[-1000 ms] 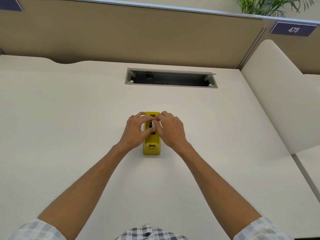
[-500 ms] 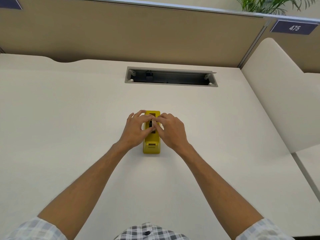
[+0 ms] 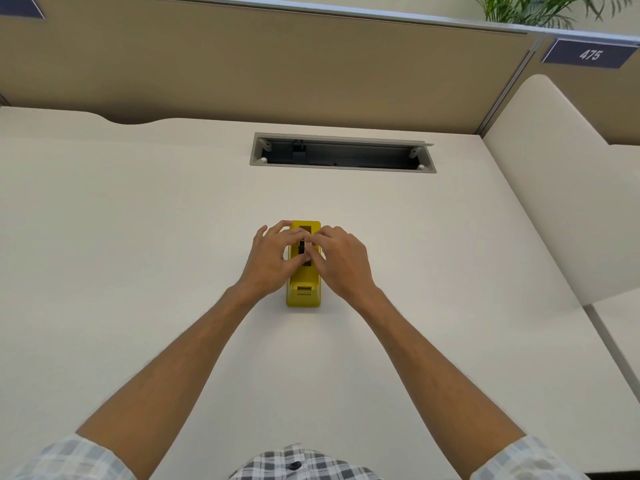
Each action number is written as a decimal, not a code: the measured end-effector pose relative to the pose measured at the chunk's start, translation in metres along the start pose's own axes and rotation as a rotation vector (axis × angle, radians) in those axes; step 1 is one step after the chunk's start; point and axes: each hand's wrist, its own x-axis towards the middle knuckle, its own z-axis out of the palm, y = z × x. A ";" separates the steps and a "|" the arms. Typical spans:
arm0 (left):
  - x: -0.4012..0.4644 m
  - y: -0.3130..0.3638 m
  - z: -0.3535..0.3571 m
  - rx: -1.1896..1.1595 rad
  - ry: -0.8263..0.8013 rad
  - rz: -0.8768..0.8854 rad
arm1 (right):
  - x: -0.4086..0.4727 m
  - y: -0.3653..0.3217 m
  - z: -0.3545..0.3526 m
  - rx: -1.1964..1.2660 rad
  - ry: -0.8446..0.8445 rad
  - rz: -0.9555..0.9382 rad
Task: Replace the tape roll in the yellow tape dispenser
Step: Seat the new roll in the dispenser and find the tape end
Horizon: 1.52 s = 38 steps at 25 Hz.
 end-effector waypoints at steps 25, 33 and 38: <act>0.000 0.001 -0.001 0.014 -0.002 -0.025 | 0.000 0.002 0.003 -0.043 0.006 0.047; 0.000 0.001 -0.001 0.011 0.000 -0.017 | -0.002 0.008 0.007 0.081 0.021 0.112; 0.000 0.000 -0.001 0.015 0.014 -0.008 | -0.001 0.006 0.006 0.077 0.058 0.064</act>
